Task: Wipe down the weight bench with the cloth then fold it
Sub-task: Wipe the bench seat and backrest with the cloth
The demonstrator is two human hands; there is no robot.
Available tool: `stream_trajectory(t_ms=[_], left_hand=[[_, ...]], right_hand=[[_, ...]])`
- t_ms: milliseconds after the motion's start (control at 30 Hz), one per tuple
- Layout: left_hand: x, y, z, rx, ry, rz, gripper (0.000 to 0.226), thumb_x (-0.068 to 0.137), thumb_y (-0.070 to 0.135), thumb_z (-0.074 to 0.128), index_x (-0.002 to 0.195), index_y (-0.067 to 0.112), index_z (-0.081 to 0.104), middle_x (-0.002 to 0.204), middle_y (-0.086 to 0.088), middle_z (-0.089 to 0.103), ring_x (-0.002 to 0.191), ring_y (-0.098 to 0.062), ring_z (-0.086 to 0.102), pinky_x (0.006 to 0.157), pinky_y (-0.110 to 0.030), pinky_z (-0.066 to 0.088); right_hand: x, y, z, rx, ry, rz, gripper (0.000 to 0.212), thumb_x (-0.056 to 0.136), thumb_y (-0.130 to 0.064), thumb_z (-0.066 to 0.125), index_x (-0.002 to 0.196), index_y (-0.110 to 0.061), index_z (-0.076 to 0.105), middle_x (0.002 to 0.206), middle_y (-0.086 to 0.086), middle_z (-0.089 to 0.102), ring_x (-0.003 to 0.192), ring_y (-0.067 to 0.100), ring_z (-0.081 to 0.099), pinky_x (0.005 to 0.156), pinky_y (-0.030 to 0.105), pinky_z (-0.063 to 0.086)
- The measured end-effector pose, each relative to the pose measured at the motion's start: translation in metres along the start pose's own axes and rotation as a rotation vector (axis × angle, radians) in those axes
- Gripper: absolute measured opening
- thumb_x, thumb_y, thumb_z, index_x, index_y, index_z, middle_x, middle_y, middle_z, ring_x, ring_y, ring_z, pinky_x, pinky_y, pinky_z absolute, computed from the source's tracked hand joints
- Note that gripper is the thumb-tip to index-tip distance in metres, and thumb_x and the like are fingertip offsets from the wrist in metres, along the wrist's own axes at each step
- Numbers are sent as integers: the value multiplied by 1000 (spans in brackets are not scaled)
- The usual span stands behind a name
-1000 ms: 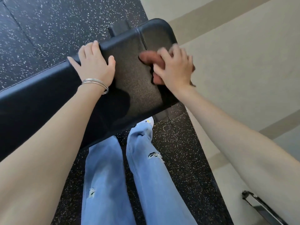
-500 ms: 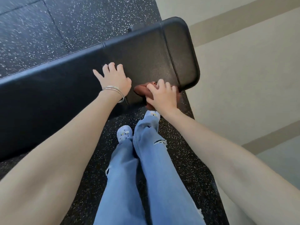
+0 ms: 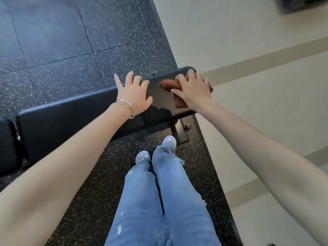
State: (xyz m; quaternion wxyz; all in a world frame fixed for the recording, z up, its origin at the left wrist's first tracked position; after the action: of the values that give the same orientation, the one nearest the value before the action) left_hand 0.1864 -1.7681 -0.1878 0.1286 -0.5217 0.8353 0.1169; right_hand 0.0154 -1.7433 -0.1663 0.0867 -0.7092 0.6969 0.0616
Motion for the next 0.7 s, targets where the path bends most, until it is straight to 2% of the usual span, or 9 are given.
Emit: stream_trajectory(t_ms=[67, 133, 200, 267, 467, 700], left_hand=[[-12, -9, -38, -5, 62, -6, 60, 90, 50, 42, 142, 21, 33, 149, -9, 31, 142, -32, 13, 110, -64, 5], [-24, -16, -78, -15, 143, 10, 60, 90, 49, 44, 141, 19, 35, 146, -10, 36, 139, -33, 22, 111, -56, 16], [-37, -20, -117, -25, 222, 29, 59, 89, 46, 46, 139, 16, 38, 141, -11, 43, 132, -32, 34, 106, -49, 31], [-49, -24, -152, -21, 274, 28, 59, 90, 46, 47, 140, 16, 38, 138, -11, 46, 127, -31, 40, 100, -46, 38], [-80, -34, -231, 82, 390, -7, 60, 90, 49, 45, 140, 17, 37, 136, -10, 48, 125, -30, 44, 100, -44, 37], [-101, -50, -278, 139, 461, -124, 60, 88, 52, 43, 138, 19, 40, 134, -8, 50, 124, -29, 44, 104, -44, 32]], right_hand=[[0, -7, -42, -37, 63, -25, 44, 92, -54, 44, 118, -19, 49, 119, 15, 47, 110, 36, 44, 84, 50, 39], [1, -15, -81, -60, 97, -49, 44, 91, -55, 46, 117, -20, 50, 119, 15, 47, 111, 35, 43, 85, 50, 38], [1, -24, -117, -75, 119, -70, 46, 90, -56, 47, 118, -20, 50, 120, 14, 47, 112, 35, 42, 85, 50, 38], [-1, -34, -153, -101, 146, -99, 47, 89, -56, 47, 120, -20, 50, 121, 14, 47, 112, 35, 43, 86, 49, 39], [-7, -61, -240, -140, 232, -143, 47, 90, -56, 47, 118, -19, 49, 120, 13, 48, 111, 34, 45, 86, 47, 39], [-4, -77, -295, -120, 246, -226, 48, 89, -58, 47, 118, -20, 50, 119, 13, 50, 110, 34, 49, 87, 45, 40]])
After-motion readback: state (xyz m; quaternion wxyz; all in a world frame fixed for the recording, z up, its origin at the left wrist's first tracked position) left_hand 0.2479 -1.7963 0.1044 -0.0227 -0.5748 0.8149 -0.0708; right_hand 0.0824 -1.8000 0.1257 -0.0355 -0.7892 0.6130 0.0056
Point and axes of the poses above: each hand's wrist, its own x-axis towards the middle knuckle, its own z-axis out of the palm, y = z × x, the point moved 7 cm from there along x, towards the middle knuckle
